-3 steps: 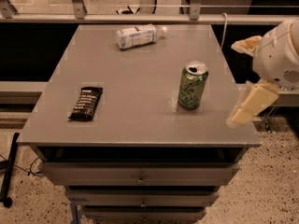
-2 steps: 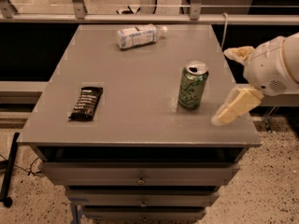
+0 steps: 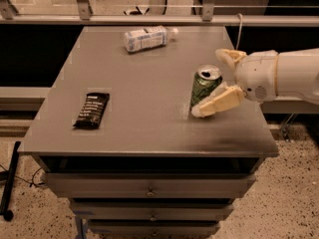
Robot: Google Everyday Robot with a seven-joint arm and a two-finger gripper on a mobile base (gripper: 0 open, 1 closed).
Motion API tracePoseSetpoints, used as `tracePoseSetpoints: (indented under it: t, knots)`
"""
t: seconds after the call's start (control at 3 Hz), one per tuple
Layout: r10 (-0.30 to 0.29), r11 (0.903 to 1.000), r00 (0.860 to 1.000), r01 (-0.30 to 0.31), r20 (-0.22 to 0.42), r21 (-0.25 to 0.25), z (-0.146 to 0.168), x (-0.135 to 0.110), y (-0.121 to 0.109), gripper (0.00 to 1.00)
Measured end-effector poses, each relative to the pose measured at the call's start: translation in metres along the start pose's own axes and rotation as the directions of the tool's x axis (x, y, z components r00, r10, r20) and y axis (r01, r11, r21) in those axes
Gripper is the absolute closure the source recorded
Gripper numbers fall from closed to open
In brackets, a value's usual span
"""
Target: Move green can near rxbar chocolate
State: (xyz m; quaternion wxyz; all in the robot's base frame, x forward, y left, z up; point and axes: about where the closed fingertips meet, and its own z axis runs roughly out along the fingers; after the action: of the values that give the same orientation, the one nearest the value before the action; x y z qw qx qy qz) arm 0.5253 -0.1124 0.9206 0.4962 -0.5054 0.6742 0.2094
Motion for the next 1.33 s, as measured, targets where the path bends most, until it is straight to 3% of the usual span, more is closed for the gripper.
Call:
tracePoseSetpoints:
  t: [0.33, 0.67, 1.33]
  knots:
    - [0.063, 0.998, 0.987, -0.062, 0.147, -0.011, 0.024, -0.015, -0.001, 0.14]
    - [0.107, 0.9942, 0.97, -0.106, 0.217, -0.017, 0.036, -0.017, 0.001, 0.37]
    - [0.14, 0.99, 0.96, -0.14, 0.243, -0.02, 0.038, -0.008, 0.003, 0.83]
